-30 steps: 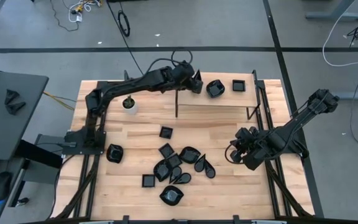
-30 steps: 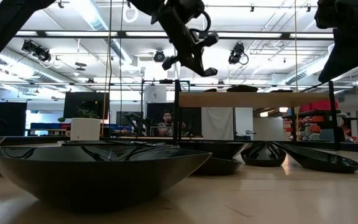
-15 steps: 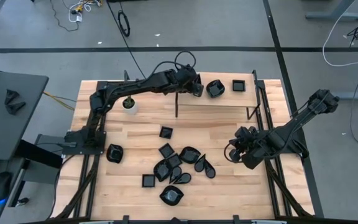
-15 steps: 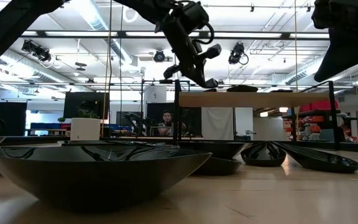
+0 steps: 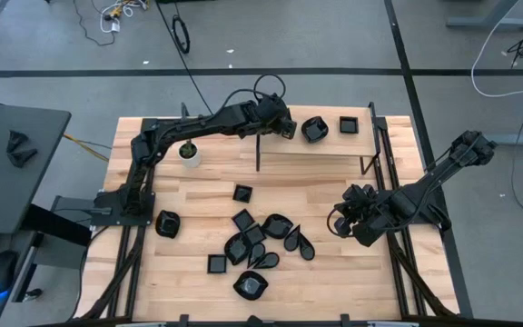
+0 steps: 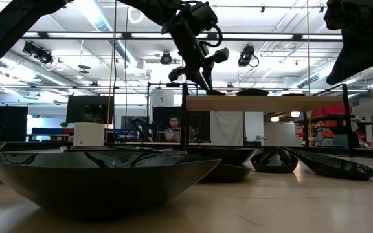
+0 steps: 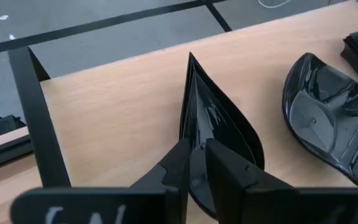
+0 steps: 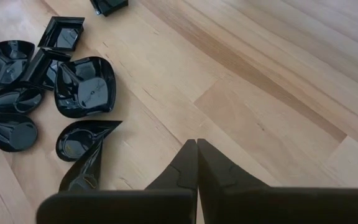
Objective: Pick & Place Mini shaped plates
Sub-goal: Stack the drop-shaped plate on top of the drop-shaped plate on the shelf
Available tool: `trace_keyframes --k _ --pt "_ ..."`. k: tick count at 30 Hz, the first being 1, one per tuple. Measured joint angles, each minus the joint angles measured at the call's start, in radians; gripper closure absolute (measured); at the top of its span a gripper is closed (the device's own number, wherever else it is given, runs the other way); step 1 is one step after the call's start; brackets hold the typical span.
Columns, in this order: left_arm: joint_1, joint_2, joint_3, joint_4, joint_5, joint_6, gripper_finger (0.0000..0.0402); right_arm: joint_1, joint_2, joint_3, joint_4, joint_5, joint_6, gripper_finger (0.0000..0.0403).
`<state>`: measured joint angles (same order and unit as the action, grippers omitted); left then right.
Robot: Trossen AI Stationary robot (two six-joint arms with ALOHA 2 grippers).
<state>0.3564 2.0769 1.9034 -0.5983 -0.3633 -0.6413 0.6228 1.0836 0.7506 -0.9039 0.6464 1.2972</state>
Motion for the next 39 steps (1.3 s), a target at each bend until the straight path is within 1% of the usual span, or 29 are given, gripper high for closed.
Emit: trace_keyframes --k 3,7,10,14,16,19,23,28,31,35,39 --pt "0.001 -0.002 0.000 -0.003 0.016 0.020 0.0333 0.000 0.000 0.000 0.000 0.000 0.000 0.0401" --pt "0.003 -0.012 0.033 -0.057 0.113 0.051 0.0334 0.000 0.000 0.000 0.000 0.000 0.000 0.0401" --pt "0.000 -0.017 0.049 -0.114 0.155 0.051 0.0352 0.000 0.000 0.000 0.000 0.001 0.000 0.0401" --pt "-0.001 -0.016 0.045 -0.162 0.158 0.051 0.0389 0.000 0.000 0.000 0.001 0.009 0.001 0.0401" --pt "0.001 -0.016 0.032 -0.158 0.156 0.051 0.0396 0.000 0.000 0.000 0.001 0.010 0.000 0.0401" --pt "0.005 -0.014 0.015 -0.157 0.158 0.051 0.0392 0.000 0.001 0.000 0.002 0.011 -0.001 0.0401" --pt "0.005 -0.014 -0.017 -0.097 0.157 0.051 0.0394 0.000 0.001 0.000 0.002 0.012 -0.004 0.0401" --pt "0.000 -0.013 -0.018 -0.013 0.158 0.051 0.0397 0.000 0.001 0.000 0.003 0.012 -0.004 0.0401" --pt "0.000 -0.013 -0.018 0.029 0.157 0.051 0.0391 0.000 0.001 0.000 0.004 0.012 -0.003 0.0401" --pt "0.000 -0.013 -0.018 0.032 0.151 0.050 0.0388 0.000 0.001 0.000 0.006 0.012 -0.003 0.0401" --pt "-0.005 -0.028 -0.018 0.026 0.202 0.068 0.0396 0.000 0.001 0.000 0.007 0.011 0.000 0.0401"
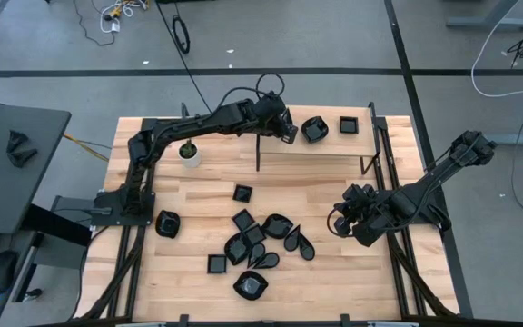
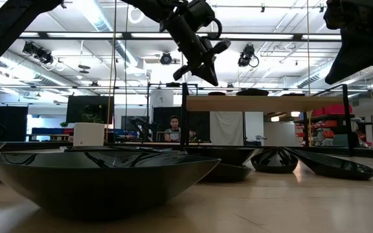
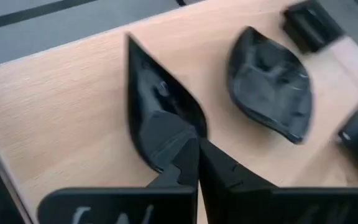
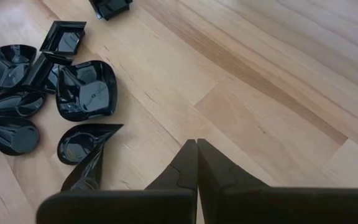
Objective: Pick & Place Mini shaped plates
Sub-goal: Stack the drop-shaped plate on top of the drop-shaped plate on the shelf
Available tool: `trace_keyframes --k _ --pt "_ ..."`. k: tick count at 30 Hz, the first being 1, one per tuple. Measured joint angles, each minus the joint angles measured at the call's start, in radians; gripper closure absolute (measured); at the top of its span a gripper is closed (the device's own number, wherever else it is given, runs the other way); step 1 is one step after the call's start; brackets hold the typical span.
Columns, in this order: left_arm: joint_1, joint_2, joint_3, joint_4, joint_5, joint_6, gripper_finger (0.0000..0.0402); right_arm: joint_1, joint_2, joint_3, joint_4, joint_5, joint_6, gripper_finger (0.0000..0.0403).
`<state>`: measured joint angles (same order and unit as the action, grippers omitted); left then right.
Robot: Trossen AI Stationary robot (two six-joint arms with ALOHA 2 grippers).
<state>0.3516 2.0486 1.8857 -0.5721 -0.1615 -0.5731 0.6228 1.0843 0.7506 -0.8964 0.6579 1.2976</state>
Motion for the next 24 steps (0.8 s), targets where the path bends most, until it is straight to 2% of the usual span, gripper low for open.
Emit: trace_keyframes --k 4,9,18,24 --pt "-0.011 -0.011 0.000 -0.053 0.058 0.009 0.0397 0.000 0.000 0.000 0.009 0.000 0.003 0.0401" --pt "-0.020 0.016 0.000 -0.075 0.064 0.010 0.0398 0.000 0.000 0.000 0.013 0.006 -0.005 0.0401" --pt "-0.011 0.034 0.000 -0.032 -0.042 0.022 0.0396 0.000 0.000 0.000 0.013 0.008 -0.007 0.0401" --pt "-0.013 0.042 0.000 0.092 -0.045 0.062 0.0395 0.000 0.000 0.000 0.016 0.008 -0.016 0.0401"
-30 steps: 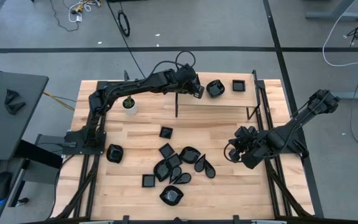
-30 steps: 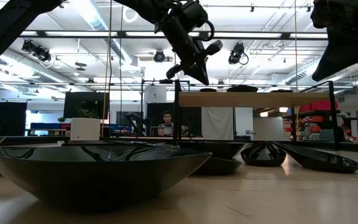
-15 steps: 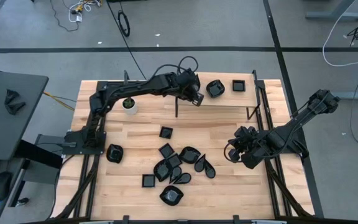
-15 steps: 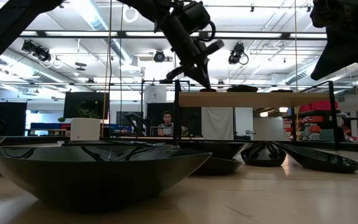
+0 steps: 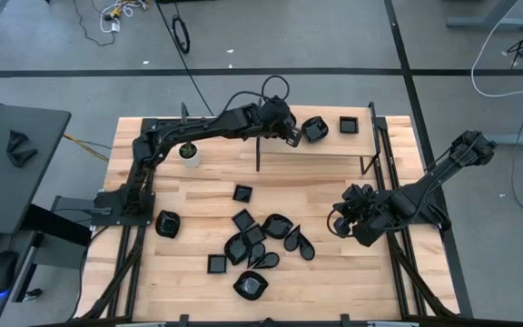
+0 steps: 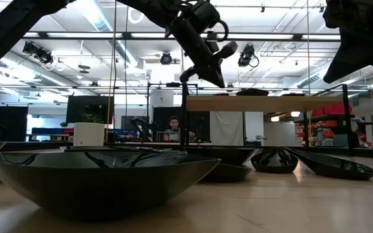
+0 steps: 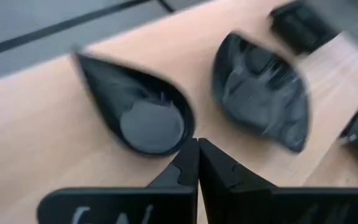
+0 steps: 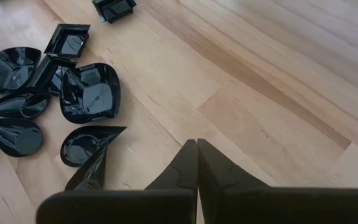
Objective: Pick & Place Mini shaped plates
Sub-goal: Stack the drop-shaped plate on top of the drop-shaped plate on the shelf
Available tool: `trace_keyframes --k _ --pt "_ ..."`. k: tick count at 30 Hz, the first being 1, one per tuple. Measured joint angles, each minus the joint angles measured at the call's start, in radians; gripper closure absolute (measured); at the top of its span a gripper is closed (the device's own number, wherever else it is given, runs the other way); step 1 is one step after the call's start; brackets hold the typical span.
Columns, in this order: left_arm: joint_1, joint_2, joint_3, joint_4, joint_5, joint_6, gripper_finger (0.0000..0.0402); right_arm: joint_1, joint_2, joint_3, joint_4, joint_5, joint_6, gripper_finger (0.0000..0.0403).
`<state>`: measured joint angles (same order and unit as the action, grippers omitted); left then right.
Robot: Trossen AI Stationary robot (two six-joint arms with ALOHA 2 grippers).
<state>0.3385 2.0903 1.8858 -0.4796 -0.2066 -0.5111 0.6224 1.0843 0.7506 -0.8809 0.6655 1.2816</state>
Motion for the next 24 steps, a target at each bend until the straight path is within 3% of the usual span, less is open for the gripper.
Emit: trace_keyframes --k 7,13,24 --pt "-0.003 -0.005 0.000 0.006 0.033 -0.003 0.0396 0.000 0.000 0.000 0.004 0.000 -0.001 0.0401" --pt "0.004 -0.016 0.000 0.000 -0.033 -0.079 0.0396 0.000 0.000 0.000 0.006 0.001 -0.008 0.0401" --pt "0.022 0.049 0.001 0.097 -0.008 -0.071 0.0399 0.000 0.000 0.000 0.017 0.003 -0.008 0.0401"
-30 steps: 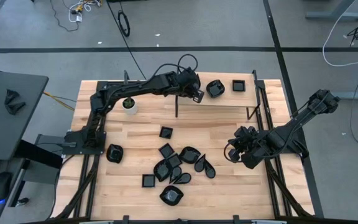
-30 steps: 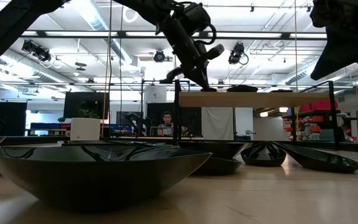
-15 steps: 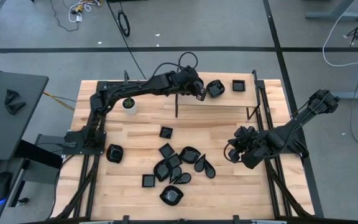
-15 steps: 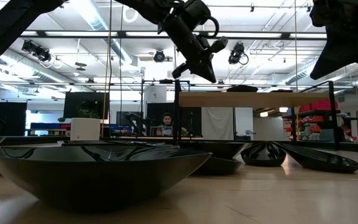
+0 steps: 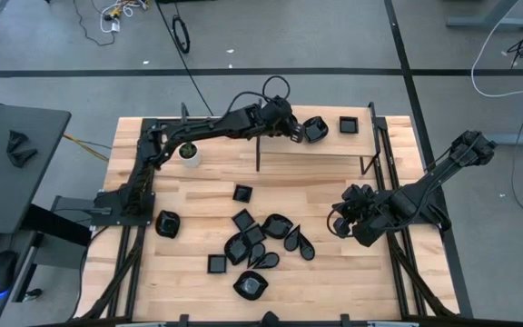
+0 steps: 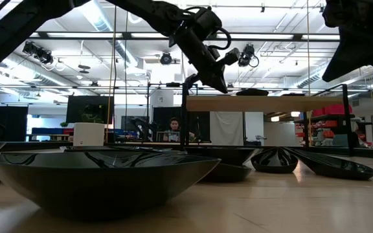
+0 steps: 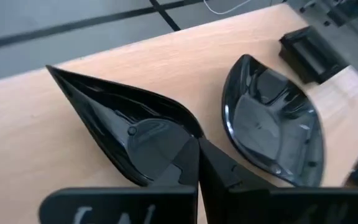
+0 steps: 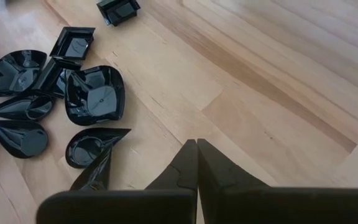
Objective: Pick & Place Mini shaped plates
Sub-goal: Stack the drop-shaped plate on top of the drop-shaped plate on the shelf
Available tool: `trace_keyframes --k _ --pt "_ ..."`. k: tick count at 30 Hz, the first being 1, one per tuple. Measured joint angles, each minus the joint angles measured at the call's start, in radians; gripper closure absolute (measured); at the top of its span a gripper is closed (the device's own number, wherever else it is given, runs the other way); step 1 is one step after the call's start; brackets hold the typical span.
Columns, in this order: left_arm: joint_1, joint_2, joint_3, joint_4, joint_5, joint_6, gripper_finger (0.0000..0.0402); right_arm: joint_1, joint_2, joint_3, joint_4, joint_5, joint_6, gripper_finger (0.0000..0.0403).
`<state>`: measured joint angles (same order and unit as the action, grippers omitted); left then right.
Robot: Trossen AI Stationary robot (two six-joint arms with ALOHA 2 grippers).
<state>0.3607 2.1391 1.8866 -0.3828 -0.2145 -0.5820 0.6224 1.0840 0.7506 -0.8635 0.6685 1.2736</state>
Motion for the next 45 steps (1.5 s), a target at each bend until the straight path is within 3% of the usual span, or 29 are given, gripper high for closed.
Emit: trace_keyframes --k 14,37,42,45 --pt "0.010 -0.006 0.000 -0.139 0.005 -0.005 0.0397 -0.013 0.000 0.000 0.006 0.000 -0.001 0.0401" --pt "0.012 -0.071 -0.002 -0.192 -0.008 0.018 0.0394 -0.035 0.000 0.000 0.016 0.005 -0.031 0.0401" --pt "0.003 -0.072 -0.002 -0.142 0.095 -0.008 0.0398 -0.051 0.000 0.000 0.020 0.006 -0.051 0.0401" --pt "-0.014 -0.065 0.000 -0.116 0.082 -0.008 0.0398 -0.059 0.000 0.000 0.027 0.005 -0.063 0.0401"
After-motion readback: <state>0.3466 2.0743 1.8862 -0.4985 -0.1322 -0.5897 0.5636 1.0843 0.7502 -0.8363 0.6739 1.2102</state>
